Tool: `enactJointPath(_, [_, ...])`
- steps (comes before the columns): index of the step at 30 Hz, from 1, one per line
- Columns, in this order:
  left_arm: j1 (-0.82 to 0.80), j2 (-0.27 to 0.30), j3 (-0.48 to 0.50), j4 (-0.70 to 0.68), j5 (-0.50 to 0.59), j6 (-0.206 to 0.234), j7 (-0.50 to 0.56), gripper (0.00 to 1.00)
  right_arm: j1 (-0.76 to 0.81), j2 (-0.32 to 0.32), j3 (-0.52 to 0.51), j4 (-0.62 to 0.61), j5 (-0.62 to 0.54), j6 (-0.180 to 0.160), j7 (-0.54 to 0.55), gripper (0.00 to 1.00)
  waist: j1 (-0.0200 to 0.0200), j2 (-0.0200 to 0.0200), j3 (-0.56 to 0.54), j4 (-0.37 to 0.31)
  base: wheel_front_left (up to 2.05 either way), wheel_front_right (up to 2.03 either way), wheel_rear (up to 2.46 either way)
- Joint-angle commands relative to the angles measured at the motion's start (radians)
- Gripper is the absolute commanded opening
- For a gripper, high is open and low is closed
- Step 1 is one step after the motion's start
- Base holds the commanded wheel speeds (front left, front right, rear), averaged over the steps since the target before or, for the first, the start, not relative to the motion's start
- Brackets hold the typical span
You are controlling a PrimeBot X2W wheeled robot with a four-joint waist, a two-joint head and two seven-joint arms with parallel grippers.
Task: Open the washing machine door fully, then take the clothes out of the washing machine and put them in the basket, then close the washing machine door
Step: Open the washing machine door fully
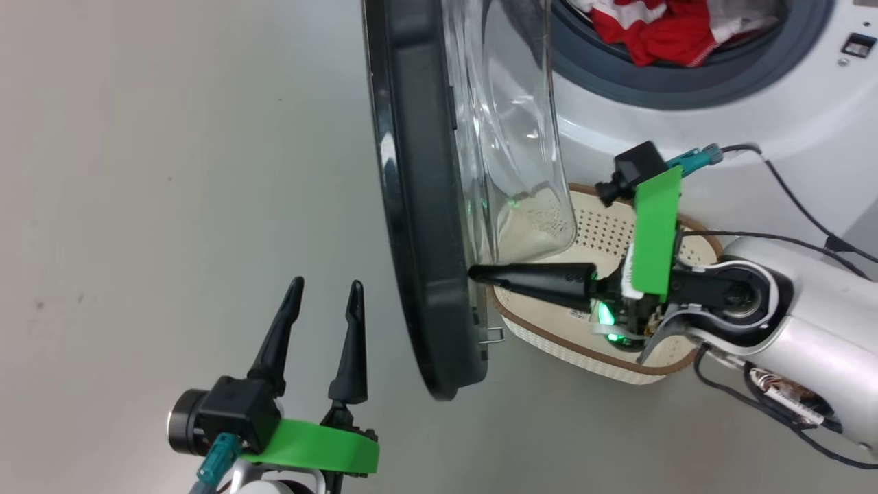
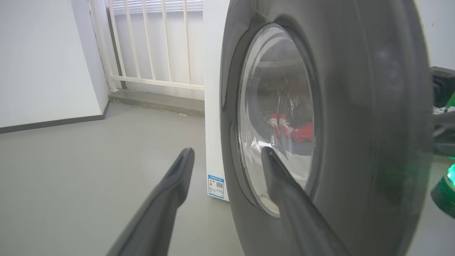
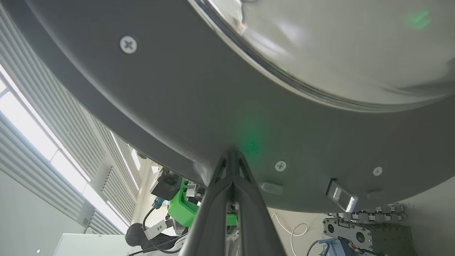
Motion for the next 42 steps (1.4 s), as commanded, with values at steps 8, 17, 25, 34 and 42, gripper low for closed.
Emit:
enactJointPath(8, [0.028,0.011,0.036,-0.047,-0.010,0.010,-0.008,1.00,0.001,0.070,0.039,0.033,-0.012,0.005,0.021,0.00,0.0000,0.0000,-0.016,0.026,0.00,0.00,0.00])
enactJointPath(17, [0.036,0.011,0.052,-0.042,-0.015,-0.001,-0.008,1.00,0.004,0.073,0.052,0.064,-0.057,0.005,0.010,0.00,0.0000,0.0000,-0.034,0.021,0.00,0.00,0.00])
enactJointPath(25, [0.039,0.013,0.063,-0.014,-0.023,-0.018,-0.008,1.00,0.036,0.040,0.056,0.073,-0.168,0.005,-0.117,1.00,0.0000,0.0000,-0.065,0.013,0.00,0.00,0.00])
enactJointPath(34, [0.060,0.034,0.076,0.005,-0.038,-0.022,-0.003,1.00,0.075,-0.001,0.097,0.161,-0.526,0.005,-0.355,1.00,0.0000,0.0000,-0.121,0.003,0.00,0.00,0.00])
enactJointPath(42, [0.094,0.044,0.085,-0.018,-0.086,-0.035,0.023,1.00,0.162,0.064,0.102,0.391,-1.005,0.005,-0.503,1.00,0.0000,0.0000,-0.181,-0.017,0.00,0.00,0.00])
